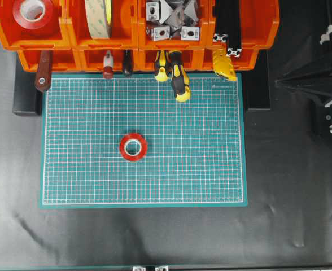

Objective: Pick vinyl tape from container rack with left arm.

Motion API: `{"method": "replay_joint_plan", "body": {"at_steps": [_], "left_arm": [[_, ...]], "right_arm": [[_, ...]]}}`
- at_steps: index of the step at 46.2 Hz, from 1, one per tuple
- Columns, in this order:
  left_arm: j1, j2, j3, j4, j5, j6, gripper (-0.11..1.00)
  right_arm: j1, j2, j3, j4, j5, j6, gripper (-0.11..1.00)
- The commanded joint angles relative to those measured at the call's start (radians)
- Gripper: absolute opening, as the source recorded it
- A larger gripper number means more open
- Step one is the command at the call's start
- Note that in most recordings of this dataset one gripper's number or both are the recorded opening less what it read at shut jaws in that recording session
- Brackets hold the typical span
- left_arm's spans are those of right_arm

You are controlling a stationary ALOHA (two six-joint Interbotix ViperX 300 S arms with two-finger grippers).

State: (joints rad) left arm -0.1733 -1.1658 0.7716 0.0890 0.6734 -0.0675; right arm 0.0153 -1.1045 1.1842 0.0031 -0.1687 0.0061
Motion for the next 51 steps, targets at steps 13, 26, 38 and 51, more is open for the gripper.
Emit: {"method": "replay_joint_plan", "body": {"at_steps": [13, 26, 38, 51], "left_arm": [[0.003, 0.006, -0.003, 0.0, -0.011, -0.006, 0.86], [0.003, 0.005, 0.0, -0.002, -0.011, -0.009, 0.86], [0.003, 0.003, 0.009, -0.002, -0.011, -0.011, 0.86], [0.003, 0.002, 0.054, -0.002, -0.129, -0.012, 0.86]], "right_arm": [[0.011, 0.005, -0.015, 0.002, -0.006, -0.002, 0.01], [0.014, 0.006, -0.015, 0.002, -0.008, -0.002, 0.01], [0.017, 0.006, -0.015, 0.002, -0.002, -0.002, 0.01], [0.023, 0.005, -0.015, 0.002, -0.002, -0.002, 0.01]]}}
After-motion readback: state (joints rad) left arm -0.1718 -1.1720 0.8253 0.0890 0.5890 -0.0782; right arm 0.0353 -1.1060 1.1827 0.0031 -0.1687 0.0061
